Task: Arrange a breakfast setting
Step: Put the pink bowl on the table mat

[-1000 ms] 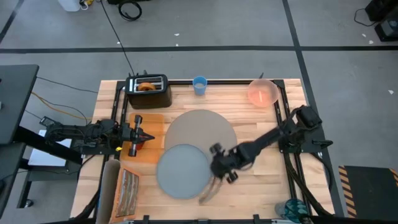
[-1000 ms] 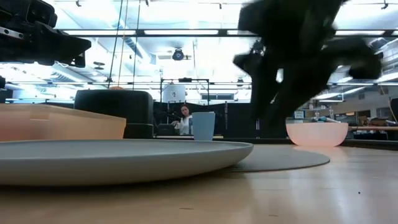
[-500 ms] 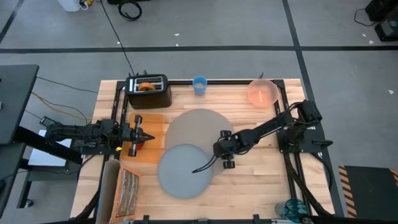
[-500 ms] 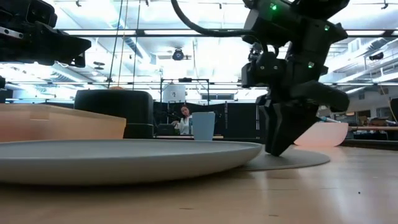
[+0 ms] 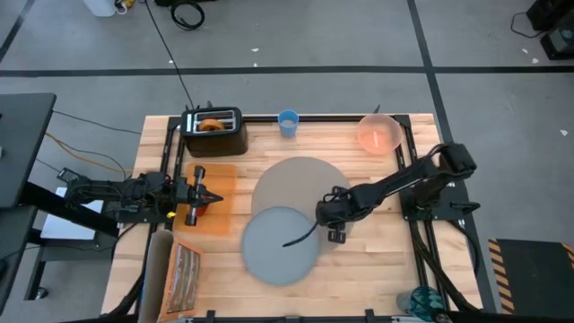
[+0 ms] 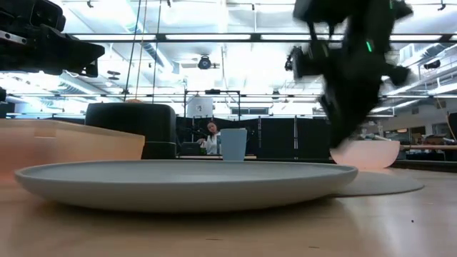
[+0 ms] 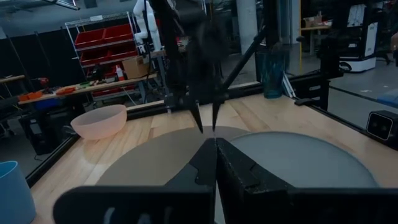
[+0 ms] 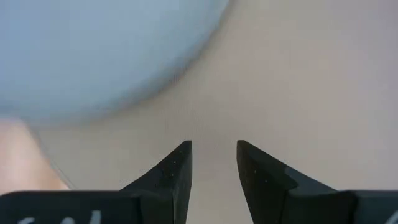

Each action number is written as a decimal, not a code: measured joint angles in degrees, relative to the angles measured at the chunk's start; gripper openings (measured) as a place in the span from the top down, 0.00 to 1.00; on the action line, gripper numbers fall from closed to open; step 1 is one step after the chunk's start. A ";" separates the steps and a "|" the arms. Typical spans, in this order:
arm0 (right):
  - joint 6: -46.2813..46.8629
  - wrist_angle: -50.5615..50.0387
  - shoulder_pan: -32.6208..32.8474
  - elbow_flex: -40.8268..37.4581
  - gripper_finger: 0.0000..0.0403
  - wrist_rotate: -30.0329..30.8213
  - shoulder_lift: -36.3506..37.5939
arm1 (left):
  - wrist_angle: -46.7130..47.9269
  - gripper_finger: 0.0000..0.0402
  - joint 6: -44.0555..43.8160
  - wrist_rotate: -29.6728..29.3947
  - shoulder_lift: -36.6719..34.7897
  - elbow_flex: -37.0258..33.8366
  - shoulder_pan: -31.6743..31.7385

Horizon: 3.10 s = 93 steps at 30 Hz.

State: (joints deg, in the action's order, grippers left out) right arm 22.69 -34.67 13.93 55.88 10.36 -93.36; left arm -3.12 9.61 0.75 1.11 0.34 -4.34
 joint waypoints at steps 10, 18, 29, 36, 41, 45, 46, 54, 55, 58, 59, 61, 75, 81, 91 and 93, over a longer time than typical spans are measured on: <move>12.88 -18.74 -10.53 0.73 0.67 24.41 17.53 | -0.03 0.98 0.00 -0.02 0.00 0.00 -0.02; 18.09 -20.03 -21.23 -6.63 0.53 26.97 23.93 | -0.04 0.98 0.00 -0.02 0.00 0.00 0.00; 15.22 -6.06 -37.02 -13.28 0.39 25.26 21.34 | -0.02 0.98 0.00 -0.04 0.01 0.02 -0.01; 14.70 -1.63 -41.72 -14.08 0.42 24.10 17.21 | -0.04 0.98 0.00 -0.06 0.02 0.02 0.00; 14.65 1.17 -44.63 -14.08 0.44 21.30 14.44 | -0.03 0.98 0.02 -0.04 0.00 0.01 -0.01; 14.63 2.68 -46.22 -14.08 0.47 17.32 11.88 | -0.02 0.98 0.00 -0.04 0.02 0.00 -0.02; 14.63 2.92 -46.42 -14.07 0.48 16.78 11.37 | -0.02 0.98 0.00 -0.04 0.00 0.02 -0.02; 14.63 4.10 -47.86 -14.06 0.61 16.60 10.27 | -0.04 0.98 0.00 -0.04 0.00 0.00 -0.02; 14.63 4.05 -48.13 -14.08 0.64 16.60 10.48 | -0.04 0.98 0.00 -0.04 0.00 0.00 -0.01; 14.30 4.06 -49.00 -14.08 0.70 16.60 10.63 | -0.02 0.98 0.02 -0.04 0.00 0.00 -0.02; 14.23 4.06 -49.21 -14.06 0.72 16.62 10.63 | -0.04 0.98 0.00 -0.02 0.00 0.00 0.00; 14.20 4.06 -49.37 -14.07 0.76 16.62 10.63 | -0.04 0.98 0.00 -0.03 0.00 0.00 -0.02; 12.22 4.22 -48.55 -14.06 0.91 16.76 11.53 | -0.02 0.98 0.00 -0.02 0.00 0.01 -0.02; 9.46 4.06 -46.92 -14.06 0.96 16.56 14.56 | -0.03 0.98 0.00 -0.02 0.00 0.00 0.00; -1.37 -1.43 -34.95 -10.38 0.97 5.59 22.08 | -0.02 0.98 0.00 -0.02 0.00 0.00 0.00; -4.75 -3.90 -30.04 -8.22 0.97 3.78 22.30 | -0.03 0.98 0.00 -0.02 0.02 0.01 -0.01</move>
State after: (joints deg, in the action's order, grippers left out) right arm 17.94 -38.58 -16.11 47.66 14.13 -71.07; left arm -3.15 9.61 0.73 1.13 0.35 -4.35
